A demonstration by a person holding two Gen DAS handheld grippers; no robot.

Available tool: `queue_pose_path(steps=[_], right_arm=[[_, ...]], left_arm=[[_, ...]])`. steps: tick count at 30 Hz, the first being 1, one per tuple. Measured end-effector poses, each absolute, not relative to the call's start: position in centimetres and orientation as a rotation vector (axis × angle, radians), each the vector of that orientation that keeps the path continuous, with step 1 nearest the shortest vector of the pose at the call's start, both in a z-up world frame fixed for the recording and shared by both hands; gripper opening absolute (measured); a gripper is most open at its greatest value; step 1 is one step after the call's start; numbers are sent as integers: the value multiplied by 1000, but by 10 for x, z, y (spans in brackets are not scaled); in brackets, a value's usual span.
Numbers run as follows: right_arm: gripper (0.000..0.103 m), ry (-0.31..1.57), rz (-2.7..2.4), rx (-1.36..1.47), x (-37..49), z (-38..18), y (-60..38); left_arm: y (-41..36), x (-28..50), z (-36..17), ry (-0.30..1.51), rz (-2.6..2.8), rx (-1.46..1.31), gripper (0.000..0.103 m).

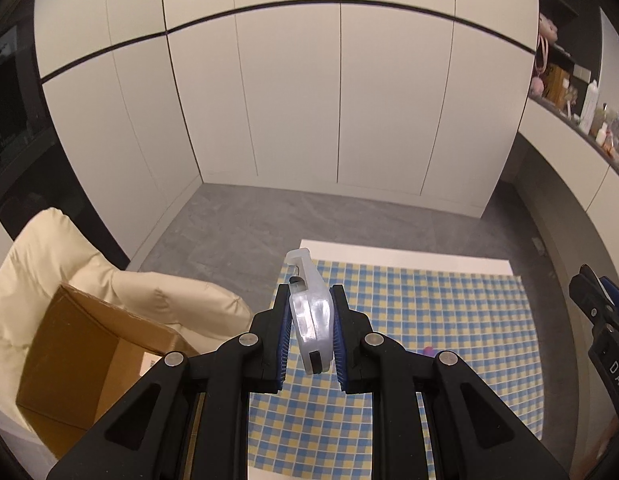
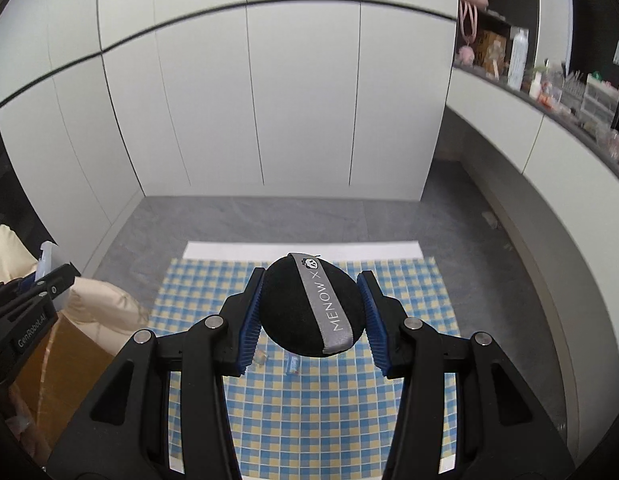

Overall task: Organize objects
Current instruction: 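Lift the black case with the right tool while the left tool lifts the bottle, then carry the black case and clear bottle with both tools toward the cardboard box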

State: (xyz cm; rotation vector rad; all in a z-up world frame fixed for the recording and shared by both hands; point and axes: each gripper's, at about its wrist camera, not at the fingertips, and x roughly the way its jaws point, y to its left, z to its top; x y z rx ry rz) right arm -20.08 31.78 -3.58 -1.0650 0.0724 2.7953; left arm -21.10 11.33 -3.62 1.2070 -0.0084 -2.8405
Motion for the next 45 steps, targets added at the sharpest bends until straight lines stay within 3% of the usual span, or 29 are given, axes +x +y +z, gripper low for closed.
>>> queue_pose_path(steps=[11,17,21,25,30,35,42,45], right_arm=[[47,14,2836,-965,-163,42,302],[48,14,2850,-960,-143,53,297],[48,11,2852,-983,-134,44,293],[48,37,2838,-1067,-136,18,296],[48,63,2803,-1178,-141,-31,301],[48,24,2766,-1268,-147,-78,303],[48,26,2749,-1317,-152,-104,308],[48,16,2744,-1321,-149,-107,307]], left_arm=[[110,-173,30,-18,-2902,1074,18],[113,-159,33,-17,-2904,1086,13],[114,-157,19,-19,-2888,1128,13],[109,-161,-11,-8,-2840,1213,26],[104,-166,-56,-24,-2780,1322,31],[101,-172,-87,-35,-2741,1383,31],[108,-170,-103,-76,-2737,1410,33],[112,-164,-104,-99,-2744,1409,41]])
